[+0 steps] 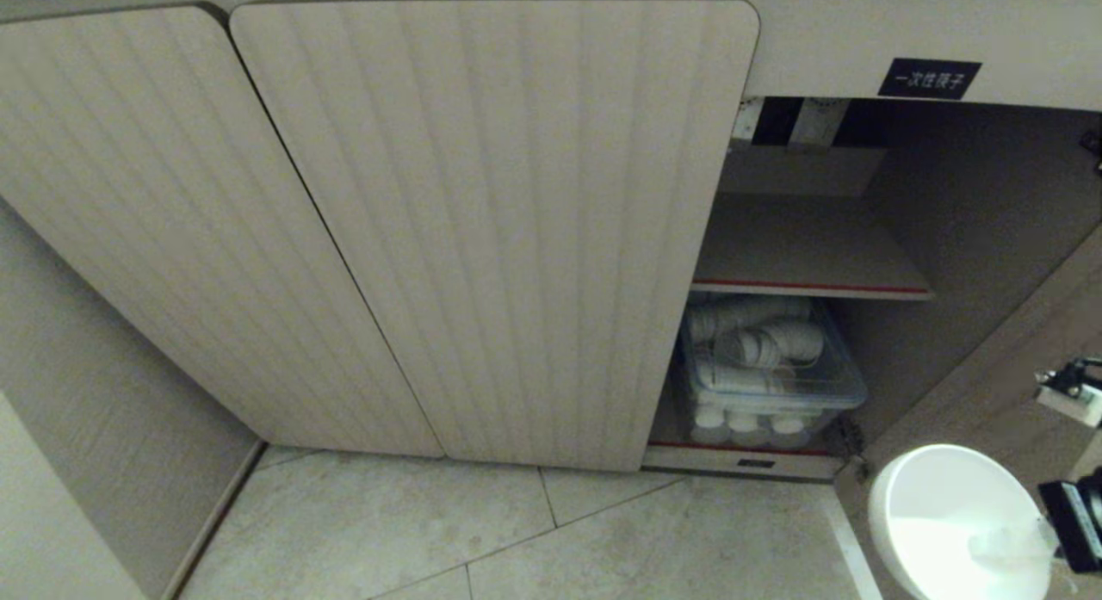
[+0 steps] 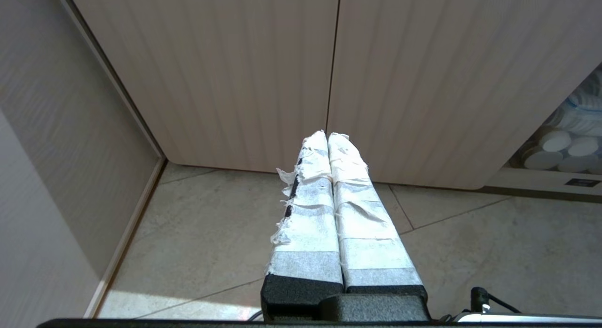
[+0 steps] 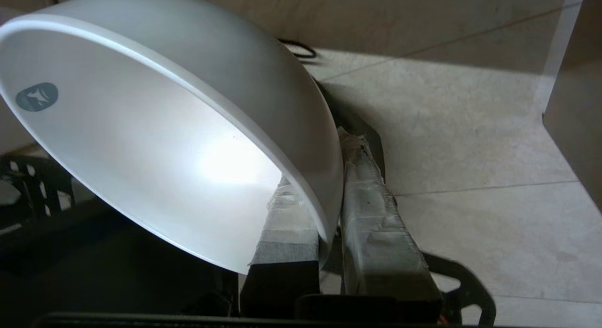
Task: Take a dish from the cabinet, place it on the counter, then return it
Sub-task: Place it on the table
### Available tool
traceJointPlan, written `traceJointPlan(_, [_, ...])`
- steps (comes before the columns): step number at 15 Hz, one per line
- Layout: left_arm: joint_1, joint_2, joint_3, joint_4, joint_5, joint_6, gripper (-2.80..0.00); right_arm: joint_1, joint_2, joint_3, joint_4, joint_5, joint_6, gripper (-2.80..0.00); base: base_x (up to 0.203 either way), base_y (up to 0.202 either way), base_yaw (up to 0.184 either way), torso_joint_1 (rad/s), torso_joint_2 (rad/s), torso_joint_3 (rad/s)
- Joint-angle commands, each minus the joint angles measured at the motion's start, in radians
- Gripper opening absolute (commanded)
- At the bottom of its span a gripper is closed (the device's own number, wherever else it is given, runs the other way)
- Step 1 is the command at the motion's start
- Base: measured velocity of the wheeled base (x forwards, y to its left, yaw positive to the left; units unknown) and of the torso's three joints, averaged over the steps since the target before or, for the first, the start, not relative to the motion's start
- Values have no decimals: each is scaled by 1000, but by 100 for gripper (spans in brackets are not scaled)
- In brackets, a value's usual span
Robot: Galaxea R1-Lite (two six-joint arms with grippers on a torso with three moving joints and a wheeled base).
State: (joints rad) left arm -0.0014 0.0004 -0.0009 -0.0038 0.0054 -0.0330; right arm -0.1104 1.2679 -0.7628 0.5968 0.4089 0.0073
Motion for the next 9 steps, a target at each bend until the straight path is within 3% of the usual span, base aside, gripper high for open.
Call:
traceJointPlan(1, [0, 0, 1, -1, 1, -1, -280, 7, -133, 86, 2, 2, -4, -280, 0, 0, 0, 0, 0, 0])
traceJointPlan(6, [0, 0, 0, -1, 1, -1, -280, 60, -330, 198, 20, 1, 2, -280, 0, 0, 0, 0, 0, 0])
traceJointPlan(9, [0, 0, 1, -1, 1, -1, -280, 120, -417, 214, 99, -2, 23, -280, 0, 0, 0, 0, 0, 0])
